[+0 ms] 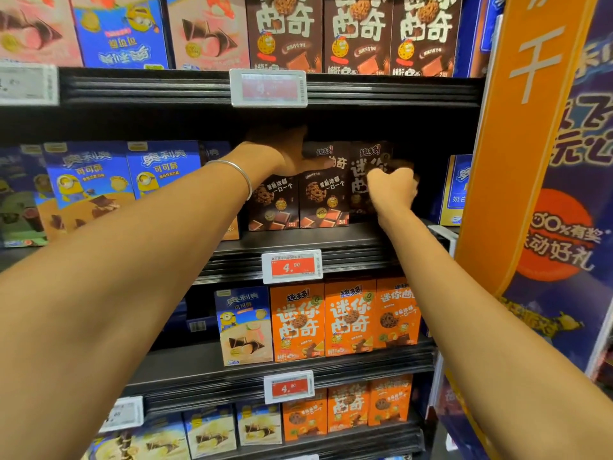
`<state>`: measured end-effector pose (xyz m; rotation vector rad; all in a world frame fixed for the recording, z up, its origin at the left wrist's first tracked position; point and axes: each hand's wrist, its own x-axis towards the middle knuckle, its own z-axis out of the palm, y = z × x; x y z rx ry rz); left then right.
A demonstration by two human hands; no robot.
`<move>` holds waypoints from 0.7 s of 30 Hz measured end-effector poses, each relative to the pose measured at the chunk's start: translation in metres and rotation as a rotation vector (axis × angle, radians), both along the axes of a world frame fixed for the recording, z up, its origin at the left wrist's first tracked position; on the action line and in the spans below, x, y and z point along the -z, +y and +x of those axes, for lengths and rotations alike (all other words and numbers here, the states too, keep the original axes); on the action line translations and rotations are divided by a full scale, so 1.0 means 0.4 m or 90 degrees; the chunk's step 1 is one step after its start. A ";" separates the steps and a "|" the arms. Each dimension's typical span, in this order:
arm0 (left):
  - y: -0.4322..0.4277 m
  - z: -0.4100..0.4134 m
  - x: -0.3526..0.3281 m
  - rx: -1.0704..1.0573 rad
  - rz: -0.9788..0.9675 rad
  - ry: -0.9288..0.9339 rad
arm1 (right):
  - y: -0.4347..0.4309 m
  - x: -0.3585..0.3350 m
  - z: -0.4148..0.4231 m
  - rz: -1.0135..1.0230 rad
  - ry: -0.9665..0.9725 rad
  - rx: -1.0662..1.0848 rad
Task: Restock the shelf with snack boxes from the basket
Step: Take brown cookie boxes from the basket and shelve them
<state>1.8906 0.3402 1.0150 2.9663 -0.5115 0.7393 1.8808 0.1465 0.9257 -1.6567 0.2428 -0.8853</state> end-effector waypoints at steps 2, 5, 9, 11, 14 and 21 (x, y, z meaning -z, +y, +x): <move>0.000 0.004 0.001 -0.001 -0.002 -0.006 | -0.021 -0.008 0.027 0.019 0.065 0.009; -0.002 0.009 0.003 -0.003 -0.005 -0.004 | -0.026 -0.019 0.052 0.126 0.138 -0.114; -0.001 0.011 0.003 -0.017 0.001 -0.006 | -0.022 -0.015 0.055 0.188 0.131 -0.207; 0.000 0.010 0.003 -0.026 0.000 -0.003 | -0.021 -0.014 0.054 0.201 0.117 -0.230; -0.002 0.004 0.004 -0.025 0.003 0.000 | -0.023 -0.014 0.054 0.216 0.112 -0.234; -0.005 -0.020 0.002 -0.043 -0.011 -0.050 | -0.041 -0.022 0.026 0.207 0.076 -0.158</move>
